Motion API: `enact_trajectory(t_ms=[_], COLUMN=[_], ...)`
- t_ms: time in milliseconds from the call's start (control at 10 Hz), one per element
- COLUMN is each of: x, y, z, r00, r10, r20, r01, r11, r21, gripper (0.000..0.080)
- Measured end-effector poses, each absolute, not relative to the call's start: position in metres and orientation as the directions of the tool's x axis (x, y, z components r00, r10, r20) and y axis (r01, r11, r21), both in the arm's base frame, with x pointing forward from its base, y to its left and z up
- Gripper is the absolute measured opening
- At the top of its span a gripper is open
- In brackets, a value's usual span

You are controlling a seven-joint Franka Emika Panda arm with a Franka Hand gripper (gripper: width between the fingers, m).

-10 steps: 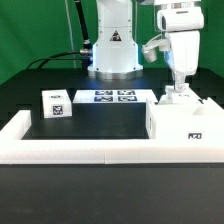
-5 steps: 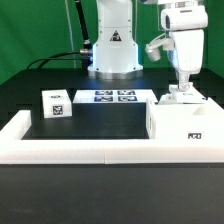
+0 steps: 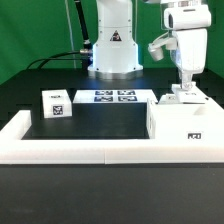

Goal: Assemble cabinet

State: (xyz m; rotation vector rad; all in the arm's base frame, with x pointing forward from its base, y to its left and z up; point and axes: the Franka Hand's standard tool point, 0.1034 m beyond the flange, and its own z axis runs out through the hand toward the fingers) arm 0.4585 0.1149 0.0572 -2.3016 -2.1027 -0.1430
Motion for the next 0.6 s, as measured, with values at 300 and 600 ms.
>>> enact_trajectory(t_ms=[300,600], x=[0.4644,0.4635], y=[0.1130,0.1129], z=[0.0584,0.0573], r00=[0.094,0.094], r10=[0.992,0.992], r20=[0.081,0.082], r01=[0.994,0.994], r11=[-0.098,-0.098], r21=[0.047,0.046], gripper=[0.0070,0.0070])
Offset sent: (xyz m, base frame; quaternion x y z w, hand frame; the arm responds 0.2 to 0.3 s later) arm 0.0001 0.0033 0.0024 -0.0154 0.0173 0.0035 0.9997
